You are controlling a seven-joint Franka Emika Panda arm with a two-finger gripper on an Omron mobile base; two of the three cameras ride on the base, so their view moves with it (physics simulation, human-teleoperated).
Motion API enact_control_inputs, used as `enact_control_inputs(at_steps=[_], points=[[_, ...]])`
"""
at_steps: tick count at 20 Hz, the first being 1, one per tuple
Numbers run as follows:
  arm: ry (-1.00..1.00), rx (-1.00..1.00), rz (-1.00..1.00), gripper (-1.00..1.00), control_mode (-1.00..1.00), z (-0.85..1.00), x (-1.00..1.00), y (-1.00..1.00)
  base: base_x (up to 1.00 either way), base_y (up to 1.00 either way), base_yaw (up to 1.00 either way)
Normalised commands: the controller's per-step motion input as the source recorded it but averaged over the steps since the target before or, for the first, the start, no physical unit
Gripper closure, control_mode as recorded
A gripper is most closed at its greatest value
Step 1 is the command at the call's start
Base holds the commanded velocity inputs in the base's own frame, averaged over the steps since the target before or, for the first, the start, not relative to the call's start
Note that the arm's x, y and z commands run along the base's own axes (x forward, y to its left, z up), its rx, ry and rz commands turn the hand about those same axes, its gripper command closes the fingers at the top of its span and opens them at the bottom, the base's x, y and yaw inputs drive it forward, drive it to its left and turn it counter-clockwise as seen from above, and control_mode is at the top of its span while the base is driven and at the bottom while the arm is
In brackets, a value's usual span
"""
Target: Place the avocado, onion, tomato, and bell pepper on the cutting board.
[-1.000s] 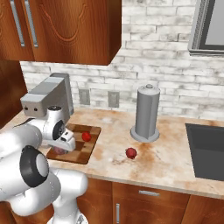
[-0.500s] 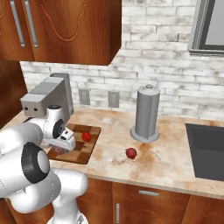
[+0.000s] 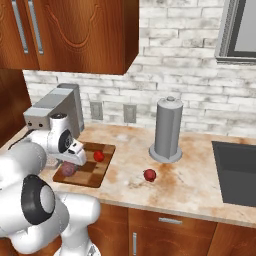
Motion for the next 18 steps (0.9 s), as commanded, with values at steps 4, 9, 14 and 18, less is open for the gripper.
enact_control_inputs(at_steps=[4, 9, 14, 18], points=[[0.00, -0.02, 0.00, -1.00, -1.00, 0.72, -0.03, -0.45, 0.00, 0.00, 0.00], [0.01, 0.00, -0.07, -1.00, -1.00, 0.61, 0.00, -0.82, 0.00, 0.00, 0.00], [0.06, 0.00, -0.09, -1.00, -1.00, 0.31, 0.00, -0.93, 0.00, 0.00, 0.00], [0.07, 0.00, -0.07, -1.00, -1.00, 0.07, 0.00, -0.95, 0.00, 0.00, 0.00]])
